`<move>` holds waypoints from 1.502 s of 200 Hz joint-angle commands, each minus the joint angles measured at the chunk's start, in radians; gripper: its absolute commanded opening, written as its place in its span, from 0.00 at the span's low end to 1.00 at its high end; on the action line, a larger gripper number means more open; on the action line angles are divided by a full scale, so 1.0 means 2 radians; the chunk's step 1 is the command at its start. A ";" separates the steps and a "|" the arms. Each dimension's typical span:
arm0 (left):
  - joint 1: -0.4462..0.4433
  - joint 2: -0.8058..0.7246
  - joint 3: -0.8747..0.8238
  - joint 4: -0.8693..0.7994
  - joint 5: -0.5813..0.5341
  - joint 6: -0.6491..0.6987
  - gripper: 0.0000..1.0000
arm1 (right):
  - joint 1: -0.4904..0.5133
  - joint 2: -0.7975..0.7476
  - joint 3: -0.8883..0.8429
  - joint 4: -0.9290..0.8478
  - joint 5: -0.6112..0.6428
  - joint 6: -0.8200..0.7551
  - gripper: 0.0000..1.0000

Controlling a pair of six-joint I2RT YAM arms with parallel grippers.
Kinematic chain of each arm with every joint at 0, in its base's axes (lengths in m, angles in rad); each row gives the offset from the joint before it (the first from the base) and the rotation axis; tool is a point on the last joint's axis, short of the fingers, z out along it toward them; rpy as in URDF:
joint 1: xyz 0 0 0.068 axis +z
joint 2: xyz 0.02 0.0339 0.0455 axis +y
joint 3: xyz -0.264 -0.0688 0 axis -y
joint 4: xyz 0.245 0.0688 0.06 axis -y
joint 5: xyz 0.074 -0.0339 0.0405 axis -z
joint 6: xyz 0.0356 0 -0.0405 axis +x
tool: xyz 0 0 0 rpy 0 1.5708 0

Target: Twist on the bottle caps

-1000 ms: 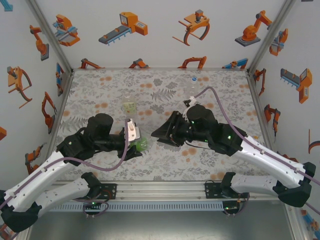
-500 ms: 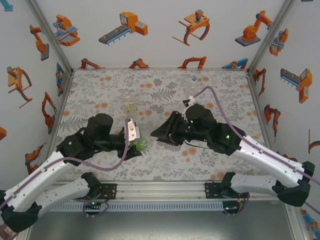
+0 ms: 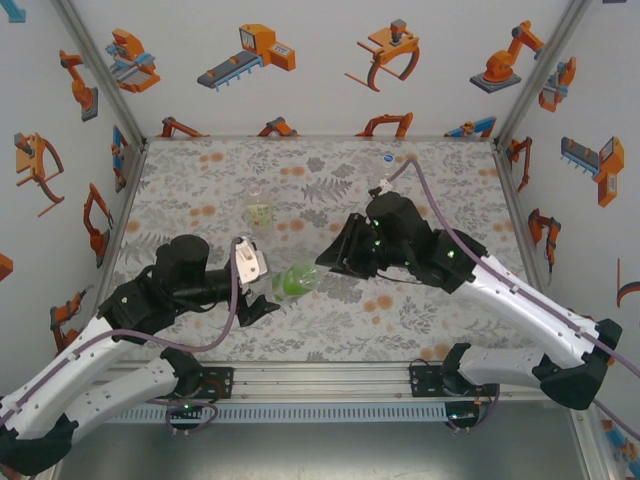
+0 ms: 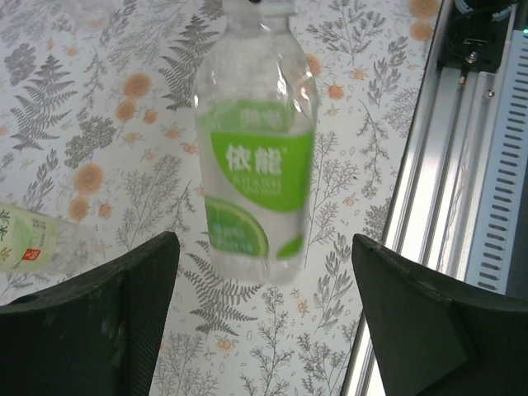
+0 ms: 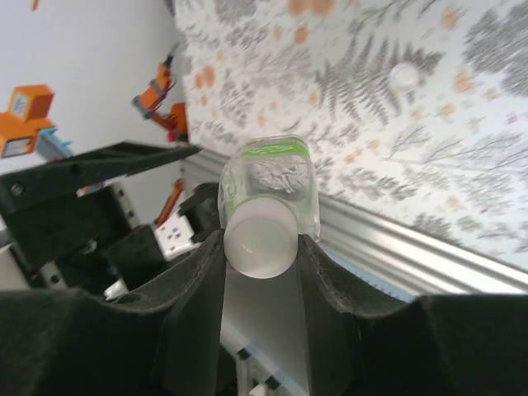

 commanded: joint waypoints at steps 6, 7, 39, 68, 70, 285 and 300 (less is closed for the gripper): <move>0.000 -0.012 -0.008 0.008 -0.048 -0.042 0.79 | -0.044 0.029 0.049 -0.077 0.014 -0.113 0.15; 0.000 -0.013 -0.008 0.008 -0.051 -0.043 0.79 | -0.046 0.031 0.050 -0.078 0.015 -0.116 0.15; 0.000 -0.018 -0.001 -0.017 -0.103 -0.084 0.79 | -0.098 0.090 0.107 -0.117 0.036 -0.220 0.14; 0.001 -0.019 0.007 -0.036 -0.137 -0.134 0.78 | -0.143 0.162 0.172 -0.137 0.045 -0.300 0.14; 0.002 -0.019 0.007 -0.038 -0.140 -0.138 0.78 | -0.145 0.167 0.177 -0.137 0.045 -0.304 0.13; 0.002 -0.014 -0.033 -0.024 -0.122 -0.240 0.72 | -0.261 0.591 0.624 -0.159 0.047 -0.475 0.13; 0.002 -0.012 -0.034 -0.021 -0.122 -0.241 0.72 | -0.261 0.595 0.620 -0.151 0.047 -0.478 0.14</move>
